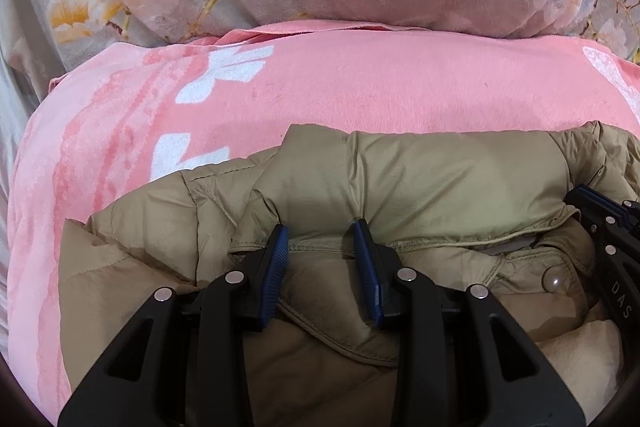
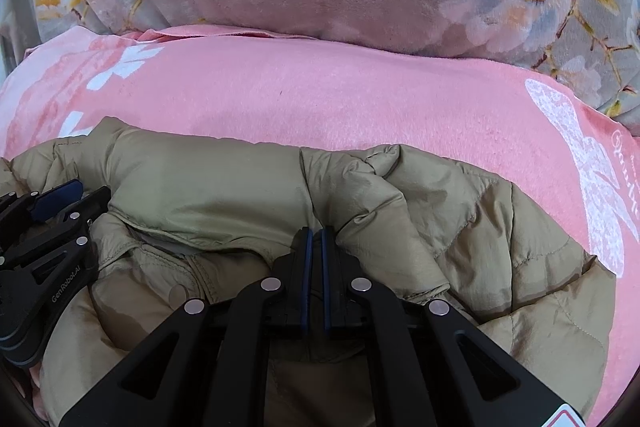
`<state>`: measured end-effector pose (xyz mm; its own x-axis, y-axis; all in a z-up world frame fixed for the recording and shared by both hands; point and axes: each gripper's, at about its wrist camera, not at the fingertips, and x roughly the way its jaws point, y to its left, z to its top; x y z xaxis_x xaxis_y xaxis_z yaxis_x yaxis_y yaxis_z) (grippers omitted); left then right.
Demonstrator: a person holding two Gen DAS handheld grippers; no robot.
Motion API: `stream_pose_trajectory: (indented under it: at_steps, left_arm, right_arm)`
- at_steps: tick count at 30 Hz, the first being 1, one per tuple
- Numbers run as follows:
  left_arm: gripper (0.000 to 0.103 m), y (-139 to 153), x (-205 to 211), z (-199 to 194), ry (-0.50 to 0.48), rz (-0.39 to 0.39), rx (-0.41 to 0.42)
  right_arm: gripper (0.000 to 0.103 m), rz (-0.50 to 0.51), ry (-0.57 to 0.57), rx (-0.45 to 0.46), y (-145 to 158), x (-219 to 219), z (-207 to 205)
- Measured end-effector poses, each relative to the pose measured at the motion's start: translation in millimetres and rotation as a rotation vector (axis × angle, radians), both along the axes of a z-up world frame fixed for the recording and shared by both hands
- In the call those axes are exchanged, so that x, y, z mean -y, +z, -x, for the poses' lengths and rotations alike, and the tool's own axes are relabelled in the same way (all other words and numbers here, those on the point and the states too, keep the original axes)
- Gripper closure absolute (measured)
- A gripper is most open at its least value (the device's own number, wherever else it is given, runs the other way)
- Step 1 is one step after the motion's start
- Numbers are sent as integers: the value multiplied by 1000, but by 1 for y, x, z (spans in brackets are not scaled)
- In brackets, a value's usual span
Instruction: Fold large clothes
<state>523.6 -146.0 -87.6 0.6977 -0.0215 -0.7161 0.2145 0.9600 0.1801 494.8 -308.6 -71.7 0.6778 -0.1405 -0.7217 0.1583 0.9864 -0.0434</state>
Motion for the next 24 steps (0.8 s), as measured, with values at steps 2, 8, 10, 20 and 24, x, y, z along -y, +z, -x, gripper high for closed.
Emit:
stream_pose_trajectory:
  at_steps: [2, 8, 10, 20, 24]
  left_arm:
    - [70, 0, 0, 0, 1, -3, 1]
    - [68, 5, -3, 9, 15, -18, 2]
    - [55, 20, -15, 34, 16, 21, -20]
    - [7, 56, -184, 225, 47, 350, -114]
    - [7, 37, -237, 281, 112, 389, -151]
  right_arm:
    - [102, -10, 1, 2, 0, 1, 0]
    - [100, -143, -4, 18, 7, 17, 13]
    - [87, -222, -20, 30, 24, 22, 45]
    - [27, -303, -22, 144, 50, 58, 349]
    - [26, -338, -139, 116, 22, 80, 434]
